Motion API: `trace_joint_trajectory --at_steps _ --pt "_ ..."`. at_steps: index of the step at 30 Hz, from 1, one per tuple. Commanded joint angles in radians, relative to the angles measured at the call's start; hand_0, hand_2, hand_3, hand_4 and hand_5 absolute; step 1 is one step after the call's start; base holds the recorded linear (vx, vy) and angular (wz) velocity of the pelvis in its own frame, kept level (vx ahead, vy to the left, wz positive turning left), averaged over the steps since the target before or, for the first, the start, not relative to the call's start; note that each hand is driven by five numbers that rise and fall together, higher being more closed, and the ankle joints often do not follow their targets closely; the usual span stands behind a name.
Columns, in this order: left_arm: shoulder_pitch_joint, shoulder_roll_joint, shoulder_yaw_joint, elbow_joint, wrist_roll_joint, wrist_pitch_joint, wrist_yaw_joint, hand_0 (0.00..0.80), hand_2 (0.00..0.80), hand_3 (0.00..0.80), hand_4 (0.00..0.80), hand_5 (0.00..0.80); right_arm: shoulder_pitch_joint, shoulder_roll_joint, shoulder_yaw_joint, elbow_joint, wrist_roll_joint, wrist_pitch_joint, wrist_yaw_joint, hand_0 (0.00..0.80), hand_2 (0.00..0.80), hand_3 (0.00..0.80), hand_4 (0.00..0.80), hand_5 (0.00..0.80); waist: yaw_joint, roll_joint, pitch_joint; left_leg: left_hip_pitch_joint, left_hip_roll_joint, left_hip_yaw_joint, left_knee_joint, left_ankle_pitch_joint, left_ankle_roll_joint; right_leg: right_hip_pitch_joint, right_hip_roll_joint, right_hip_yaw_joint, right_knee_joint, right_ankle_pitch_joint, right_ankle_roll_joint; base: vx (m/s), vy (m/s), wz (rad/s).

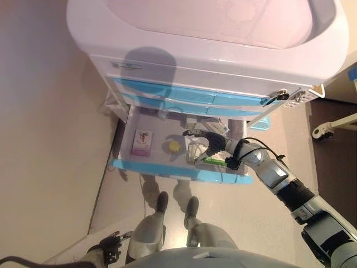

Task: Open the drawer and pick up the medicine

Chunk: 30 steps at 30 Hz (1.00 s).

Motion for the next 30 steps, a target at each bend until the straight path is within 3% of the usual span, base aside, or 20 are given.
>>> trace_joint_trajectory --at_steps 1,17,30 --pt "-0.005 -0.012 -0.048 0.029 -0.017 0.013 0.010 0.000 0.000 0.000 0.000 0.000 -0.033 0.033 0.046 -0.027 -0.078 -0.041 -0.080 0.000 0.000 0.000 0.000 0.000 0.020 -0.006 -0.027 -0.057 -0.021 0.029 0.032 -0.041 -0.003 -0.060 -0.046 0.004 0.131 -0.037 0.053 -0.009 0.003 0.06" --pt "-0.035 -0.038 -0.079 0.004 -0.011 0.012 0.018 0.000 0.000 0.000 0.000 0.000 -0.143 0.108 0.115 0.148 -0.324 -0.069 -0.303 0.000 0.000 0.000 0.000 0.000 0.041 0.026 -0.003 -0.080 -0.026 0.017 0.025 -0.029 -0.007 -0.082 -0.056 -0.014 0.135 -0.037 0.050 -0.006 0.004 0.06" --pt "-0.051 -0.041 -0.091 -0.011 -0.004 0.014 0.011 0.000 0.000 0.000 0.000 0.000 -0.212 0.144 0.172 0.209 -0.385 -0.046 -0.315 0.000 0.000 0.000 0.000 0.000 0.062 0.034 0.005 -0.095 -0.029 0.005 0.023 -0.023 -0.009 -0.092 -0.060 -0.029 0.136 -0.038 0.048 -0.002 -0.001 0.03"
